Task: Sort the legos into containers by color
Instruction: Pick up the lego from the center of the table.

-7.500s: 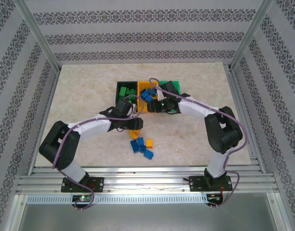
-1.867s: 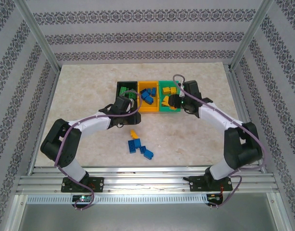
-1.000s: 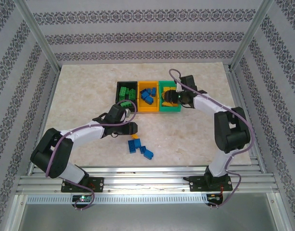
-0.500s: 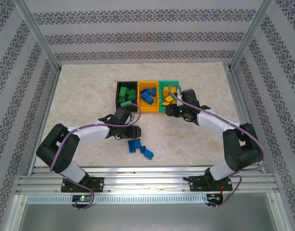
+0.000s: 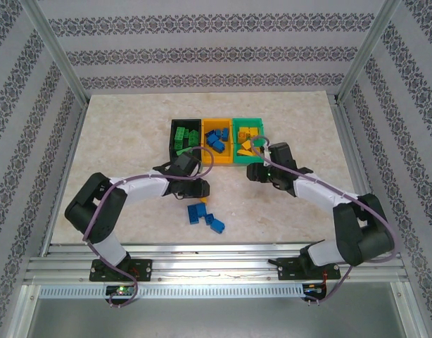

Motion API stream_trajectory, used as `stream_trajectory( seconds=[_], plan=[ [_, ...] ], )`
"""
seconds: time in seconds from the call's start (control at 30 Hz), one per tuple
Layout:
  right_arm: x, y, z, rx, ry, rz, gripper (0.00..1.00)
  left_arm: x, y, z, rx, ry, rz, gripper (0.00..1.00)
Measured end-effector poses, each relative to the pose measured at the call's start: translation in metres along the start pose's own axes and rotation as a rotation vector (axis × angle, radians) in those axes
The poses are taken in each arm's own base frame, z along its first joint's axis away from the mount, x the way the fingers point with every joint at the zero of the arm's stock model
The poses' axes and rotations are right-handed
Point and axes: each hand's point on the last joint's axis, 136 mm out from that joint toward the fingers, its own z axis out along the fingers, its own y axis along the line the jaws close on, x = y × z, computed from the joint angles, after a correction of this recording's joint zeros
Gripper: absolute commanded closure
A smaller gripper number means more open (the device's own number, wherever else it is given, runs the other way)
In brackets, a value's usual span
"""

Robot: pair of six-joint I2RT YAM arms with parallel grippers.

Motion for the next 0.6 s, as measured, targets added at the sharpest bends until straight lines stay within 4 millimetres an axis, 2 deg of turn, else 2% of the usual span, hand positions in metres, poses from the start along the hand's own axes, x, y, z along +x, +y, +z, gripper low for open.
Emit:
stream_trajectory(
  seconds=[0.03, 0.13, 0.33, 0.6],
  plan=[
    [0.001, -0.001, -0.002, 0.003, -0.005, -0.001, 0.44, -0.001, -0.001, 0.001, 0.000, 0.000, -0.001, 0.72],
    [0.003, -0.003, -0.007, 0.012, -0.021, -0.003, 0.44, -0.007, -0.005, 0.002, 0.004, -0.005, 0.006, 0.75],
    [0.010, -0.008, -0.012, 0.028, -0.031, -0.002, 0.44, -0.012, -0.008, 0.004, 0.006, -0.007, 0.011, 0.89],
    [0.013, -0.012, -0.013, 0.042, -0.036, 0.001, 0.44, -0.020, -0.017, 0.001, 0.020, -0.025, 0.022, 0.91]
  ],
)
